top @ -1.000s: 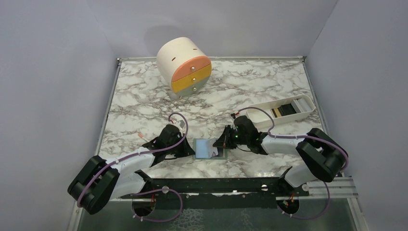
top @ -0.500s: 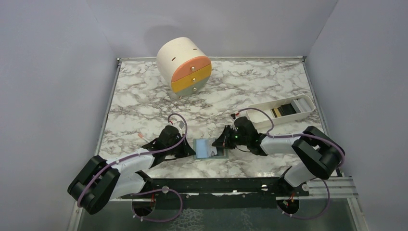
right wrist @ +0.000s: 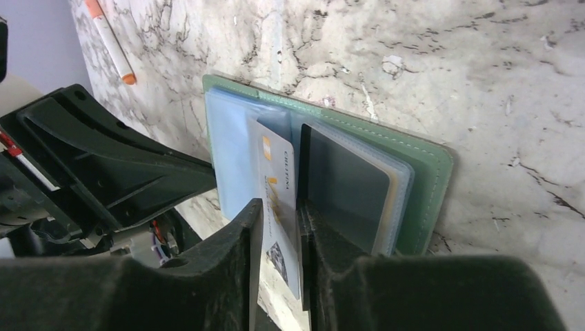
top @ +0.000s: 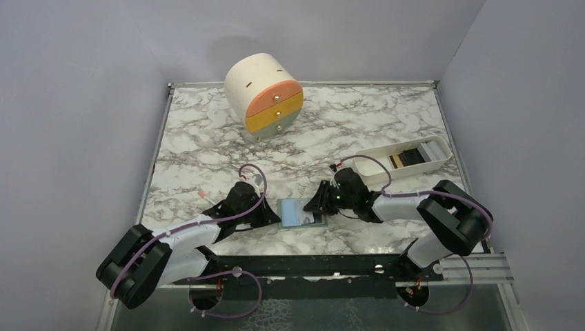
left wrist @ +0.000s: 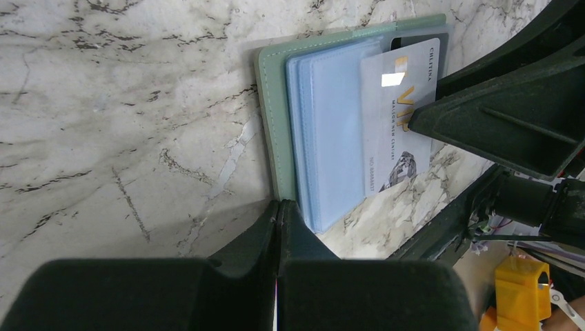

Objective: Put the credit cards into the card holder
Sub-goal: Insert the credit card into the card holder.

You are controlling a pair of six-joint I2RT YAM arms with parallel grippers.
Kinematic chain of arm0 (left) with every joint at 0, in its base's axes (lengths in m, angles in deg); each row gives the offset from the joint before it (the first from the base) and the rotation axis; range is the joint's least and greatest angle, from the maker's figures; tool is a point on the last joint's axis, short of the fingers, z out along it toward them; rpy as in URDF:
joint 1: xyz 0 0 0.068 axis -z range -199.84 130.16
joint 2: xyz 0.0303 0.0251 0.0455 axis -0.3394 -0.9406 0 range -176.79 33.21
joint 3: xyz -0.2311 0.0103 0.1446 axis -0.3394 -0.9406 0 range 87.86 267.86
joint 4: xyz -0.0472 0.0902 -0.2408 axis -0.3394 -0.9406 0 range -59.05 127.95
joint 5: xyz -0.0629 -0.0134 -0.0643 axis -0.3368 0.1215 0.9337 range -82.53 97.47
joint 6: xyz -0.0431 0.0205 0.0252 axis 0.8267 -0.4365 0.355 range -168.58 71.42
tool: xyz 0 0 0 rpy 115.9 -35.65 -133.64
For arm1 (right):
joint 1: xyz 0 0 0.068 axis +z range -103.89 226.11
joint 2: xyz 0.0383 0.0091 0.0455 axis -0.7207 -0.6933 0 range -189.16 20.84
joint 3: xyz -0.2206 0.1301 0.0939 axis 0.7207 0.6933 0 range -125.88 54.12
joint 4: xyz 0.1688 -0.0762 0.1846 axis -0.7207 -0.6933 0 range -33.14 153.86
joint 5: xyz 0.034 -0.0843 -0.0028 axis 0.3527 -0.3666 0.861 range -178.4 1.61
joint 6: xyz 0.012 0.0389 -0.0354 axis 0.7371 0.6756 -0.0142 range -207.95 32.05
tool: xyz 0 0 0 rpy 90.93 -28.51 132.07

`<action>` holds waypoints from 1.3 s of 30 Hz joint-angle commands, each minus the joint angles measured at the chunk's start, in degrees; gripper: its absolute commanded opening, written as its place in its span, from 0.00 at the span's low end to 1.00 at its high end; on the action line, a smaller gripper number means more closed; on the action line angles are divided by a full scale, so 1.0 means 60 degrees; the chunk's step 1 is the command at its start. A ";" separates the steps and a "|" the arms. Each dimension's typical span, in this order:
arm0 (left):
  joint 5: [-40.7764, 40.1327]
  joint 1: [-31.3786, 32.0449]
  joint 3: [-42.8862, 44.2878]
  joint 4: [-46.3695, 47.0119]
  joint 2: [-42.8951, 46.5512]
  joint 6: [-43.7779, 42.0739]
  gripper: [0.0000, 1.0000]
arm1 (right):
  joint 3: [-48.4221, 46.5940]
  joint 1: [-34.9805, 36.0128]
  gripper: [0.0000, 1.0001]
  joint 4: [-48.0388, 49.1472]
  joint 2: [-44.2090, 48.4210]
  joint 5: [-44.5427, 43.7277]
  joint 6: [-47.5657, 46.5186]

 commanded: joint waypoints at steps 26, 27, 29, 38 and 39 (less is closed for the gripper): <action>0.0500 0.0004 -0.0569 0.0648 -0.0178 0.0486 0.00 | -0.0344 0.0962 0.05 -0.0663 -0.0189 -0.1870 0.0265; 0.0465 0.0001 -0.0592 0.0644 -0.0158 0.0499 0.00 | -0.0334 0.0960 0.04 -0.0738 -0.0081 -0.2039 0.0272; 0.0440 0.0008 -0.0648 0.0633 -0.0119 0.0537 0.00 | -0.0286 0.0963 0.03 -0.0934 0.0157 -0.2375 0.0266; 0.0340 0.0008 -0.0719 0.0615 -0.0144 0.0561 0.00 | 0.0270 0.0960 0.01 -0.0684 0.0883 -0.3311 0.0242; 0.0341 0.0022 -0.0719 0.0615 -0.0159 0.0552 0.00 | 0.0303 0.0963 0.01 -0.0599 0.0881 -0.3325 0.0211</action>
